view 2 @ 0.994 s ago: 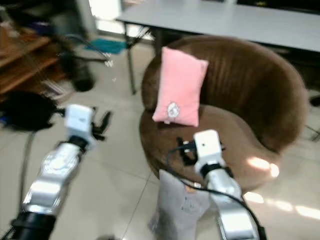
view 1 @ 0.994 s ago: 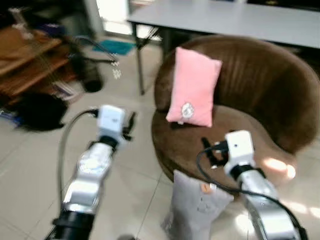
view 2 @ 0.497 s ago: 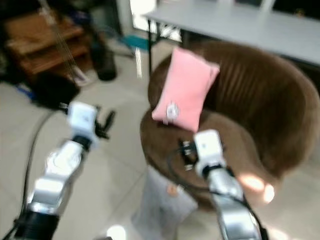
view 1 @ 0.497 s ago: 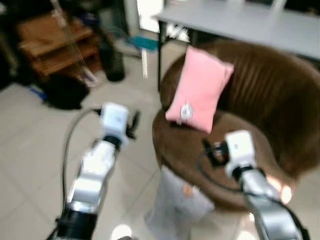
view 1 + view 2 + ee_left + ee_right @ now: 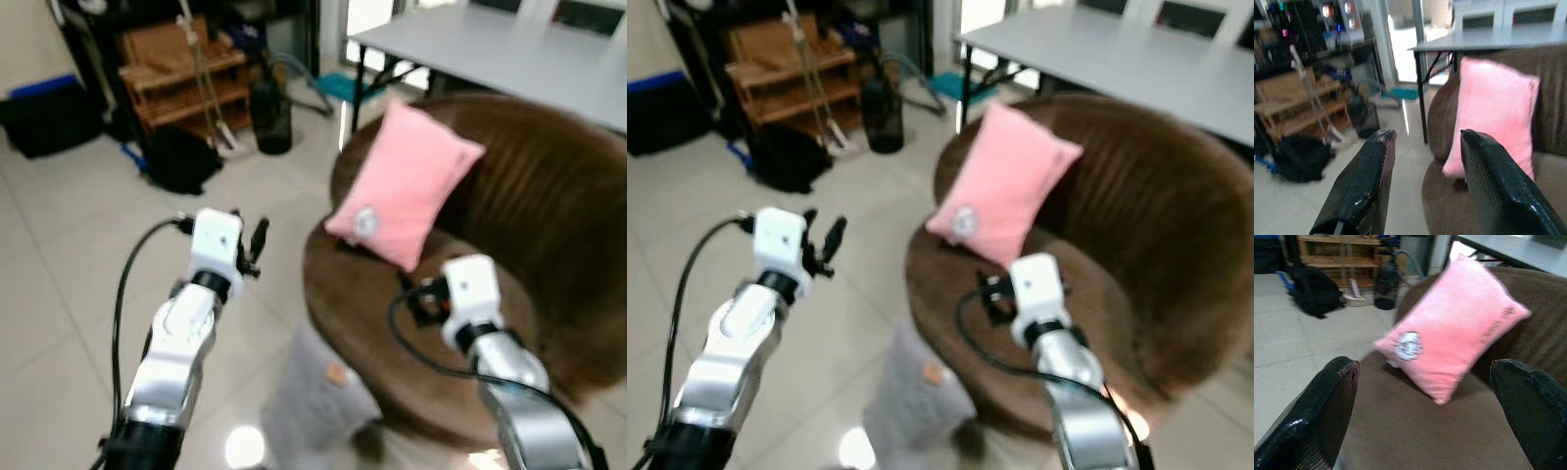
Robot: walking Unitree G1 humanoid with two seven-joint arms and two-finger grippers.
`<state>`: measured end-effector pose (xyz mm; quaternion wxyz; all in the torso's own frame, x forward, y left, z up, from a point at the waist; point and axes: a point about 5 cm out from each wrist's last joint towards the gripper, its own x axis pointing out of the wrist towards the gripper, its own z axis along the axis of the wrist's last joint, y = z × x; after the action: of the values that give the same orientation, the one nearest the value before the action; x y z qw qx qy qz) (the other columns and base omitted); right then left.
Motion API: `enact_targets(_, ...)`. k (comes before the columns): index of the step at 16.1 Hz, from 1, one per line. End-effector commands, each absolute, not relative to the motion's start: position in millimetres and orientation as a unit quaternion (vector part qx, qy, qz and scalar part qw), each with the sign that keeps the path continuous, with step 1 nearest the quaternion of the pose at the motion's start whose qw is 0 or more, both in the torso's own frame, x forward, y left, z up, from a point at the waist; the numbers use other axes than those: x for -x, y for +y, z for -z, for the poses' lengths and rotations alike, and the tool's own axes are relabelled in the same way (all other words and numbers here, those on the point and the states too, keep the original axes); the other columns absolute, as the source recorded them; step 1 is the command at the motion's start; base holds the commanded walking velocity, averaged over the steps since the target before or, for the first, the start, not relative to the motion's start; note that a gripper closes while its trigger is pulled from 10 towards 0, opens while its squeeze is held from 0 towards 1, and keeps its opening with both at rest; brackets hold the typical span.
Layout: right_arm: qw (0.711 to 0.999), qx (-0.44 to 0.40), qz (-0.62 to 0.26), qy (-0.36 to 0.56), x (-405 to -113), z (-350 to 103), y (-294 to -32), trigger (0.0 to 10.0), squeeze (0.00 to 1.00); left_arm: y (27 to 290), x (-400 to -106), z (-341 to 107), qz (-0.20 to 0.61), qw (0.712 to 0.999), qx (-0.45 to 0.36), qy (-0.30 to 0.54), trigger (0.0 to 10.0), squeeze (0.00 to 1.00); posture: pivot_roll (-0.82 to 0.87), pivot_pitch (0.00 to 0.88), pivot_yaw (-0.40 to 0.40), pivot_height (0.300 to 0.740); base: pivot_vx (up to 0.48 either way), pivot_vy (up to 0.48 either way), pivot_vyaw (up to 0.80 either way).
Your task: Move the pillow to the sofa from floor
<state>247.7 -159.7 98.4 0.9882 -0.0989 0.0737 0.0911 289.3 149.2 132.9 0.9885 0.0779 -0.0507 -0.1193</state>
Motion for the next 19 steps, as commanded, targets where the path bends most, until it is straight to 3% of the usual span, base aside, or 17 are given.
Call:
enact_targets(1, 0.988, 0.094, -0.095, 0.074, -245.4, -95.3, -158.1, 10.0, 0.0, 163.5, -283.6, -131.9, 0.103, 0.989, -0.085, -0.056, 10.0, 0.0, -0.06, 0.016, 0.025, 0.74, 0.0, 0.0, 0.0)
enact_targets(5, 0.99, 0.076, -0.095, 0.077, -241.0, -90.5, -156.4, 10.0, 0.0, 168.1, -273.0, -123.6, 0.1, 0.99, -0.083, -0.049, 10.0, 0.0, -0.06, 0.01, 0.019, 0.73, 0.0, 0.0, 0.0)
enact_targets(16, 0.99, 0.072, -0.105, 0.067, -240.6, -90.4, -156.1, 10.0, 0.0, 161.1, -275.2, -124.8, 0.099, 0.989, -0.085, -0.063, 10.0, 0.0, -0.06, 0.0, 0.015, 0.62, 0.0, 0.0, 0.0)
enact_targets(19, 0.991, 0.062, -0.105, 0.062, -241.2, -91.5, -156.2, 10.0, 0.0, 160.3, -274.6, -122.8, 0.105, 0.992, -0.057, -0.051, 10.0, 0.0, -0.06, 0.0, 0.015, 0.615, 0.0, 0.0, 0.0)
